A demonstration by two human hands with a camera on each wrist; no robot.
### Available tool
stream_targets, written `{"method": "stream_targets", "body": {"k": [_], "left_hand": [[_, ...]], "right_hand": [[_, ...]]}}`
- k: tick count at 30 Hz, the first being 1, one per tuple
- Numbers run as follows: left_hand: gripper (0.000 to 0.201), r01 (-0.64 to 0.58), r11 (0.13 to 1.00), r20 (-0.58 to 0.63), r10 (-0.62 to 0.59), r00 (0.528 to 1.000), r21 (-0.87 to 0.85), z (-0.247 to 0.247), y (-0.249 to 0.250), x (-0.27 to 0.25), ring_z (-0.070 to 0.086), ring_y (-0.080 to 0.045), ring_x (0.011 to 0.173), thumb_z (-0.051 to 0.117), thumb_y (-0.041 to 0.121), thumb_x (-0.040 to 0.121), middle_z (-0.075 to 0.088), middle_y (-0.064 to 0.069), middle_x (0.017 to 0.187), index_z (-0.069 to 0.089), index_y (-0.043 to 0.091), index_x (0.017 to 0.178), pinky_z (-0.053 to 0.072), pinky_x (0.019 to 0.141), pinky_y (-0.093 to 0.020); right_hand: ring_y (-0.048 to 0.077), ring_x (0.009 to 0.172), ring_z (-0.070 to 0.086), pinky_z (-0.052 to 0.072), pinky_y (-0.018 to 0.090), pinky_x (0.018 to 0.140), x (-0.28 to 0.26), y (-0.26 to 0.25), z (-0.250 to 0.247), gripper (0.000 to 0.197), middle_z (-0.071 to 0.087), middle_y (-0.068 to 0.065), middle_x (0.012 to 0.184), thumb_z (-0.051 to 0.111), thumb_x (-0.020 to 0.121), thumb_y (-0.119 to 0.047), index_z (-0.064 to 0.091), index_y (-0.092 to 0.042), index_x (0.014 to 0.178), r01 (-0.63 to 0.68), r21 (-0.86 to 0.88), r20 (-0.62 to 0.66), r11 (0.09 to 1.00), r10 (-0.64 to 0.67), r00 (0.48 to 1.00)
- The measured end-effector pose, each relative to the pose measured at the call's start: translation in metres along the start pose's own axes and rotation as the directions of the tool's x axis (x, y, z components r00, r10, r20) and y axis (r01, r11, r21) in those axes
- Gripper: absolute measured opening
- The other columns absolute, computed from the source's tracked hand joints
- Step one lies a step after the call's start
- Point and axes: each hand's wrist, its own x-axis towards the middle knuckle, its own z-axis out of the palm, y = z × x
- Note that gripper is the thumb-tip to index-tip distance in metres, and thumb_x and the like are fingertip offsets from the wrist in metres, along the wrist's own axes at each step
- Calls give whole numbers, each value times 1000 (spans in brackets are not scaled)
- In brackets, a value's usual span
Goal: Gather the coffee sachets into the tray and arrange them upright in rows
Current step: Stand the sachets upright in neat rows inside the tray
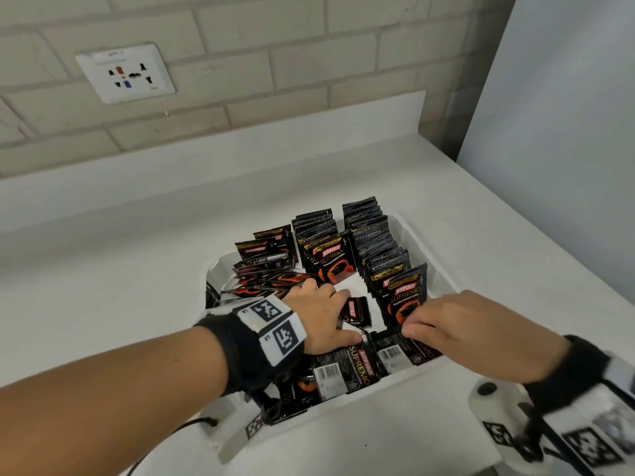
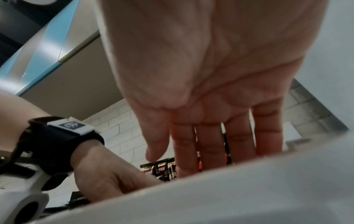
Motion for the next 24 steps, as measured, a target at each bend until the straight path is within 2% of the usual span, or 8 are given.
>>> {"method": "stream_targets", "body": {"k": [3,6,10,14,17,18,21,24], "left_hand": [[78,-7,1000,17,7,1000,-1,-2,1,-4,31,-25,126,38,72,81,40,-1,137,27,24,142,26,105,-42],[82,-20,1000,90,19,996,8,-3,1,-10,34,-22,119,43,78,72,44,2,128,40,23,134,27,103,-42],[78,-25,998,135,33,990,-63,-3,3,-16,31,-19,119,55,71,72,41,3,128,41,25,133,26,106,-42],[75,-42,989,134,61,989,-139,-5,10,-18,33,-18,120,59,63,75,39,4,129,38,24,135,29,104,-35],[68,-5,964,151,47,987,-266,-6,11,-16,43,-17,115,61,61,75,46,5,126,41,25,130,36,97,-30],[66,14,949,157,38,987,-316,-6,12,-15,47,-17,112,62,61,75,50,5,125,42,26,128,40,96,-31],[69,39,934,179,27,983,-355,-4,16,-13,50,-16,113,62,59,76,52,5,128,40,25,132,41,99,-33],[59,52,937,201,20,979,-345,-3,22,-9,55,-16,106,62,58,77,59,2,119,52,21,122,43,94,-32]], "right_hand": [[7,90,56,39,24,83,10,-2,0,42,64,-12,99,26,95,-50,60,-27,106,-25,-8,89,1000,26,996],[8,87,57,43,27,83,14,1,1,41,64,-10,98,27,94,-50,59,-28,106,-35,39,109,999,30,994],[10,90,58,44,30,85,15,6,3,39,64,-7,101,24,97,-45,57,-27,109,-30,58,114,998,24,993],[8,101,56,42,26,90,16,10,3,31,60,-14,114,30,99,-32,51,-35,122,-49,44,139,998,42,989],[4,90,53,43,21,84,17,10,5,33,56,-17,98,33,99,-22,52,-34,123,-51,66,170,997,39,985],[4,91,53,43,21,86,17,10,5,34,54,-17,97,33,98,-19,52,-33,123,-55,75,182,996,40,982],[5,107,54,43,24,93,19,10,6,37,59,-12,115,32,97,-15,51,-33,125,-56,83,194,995,39,980],[8,105,55,43,27,92,21,9,7,38,60,-10,117,32,97,-15,50,-33,125,-57,74,199,996,41,979]]}}
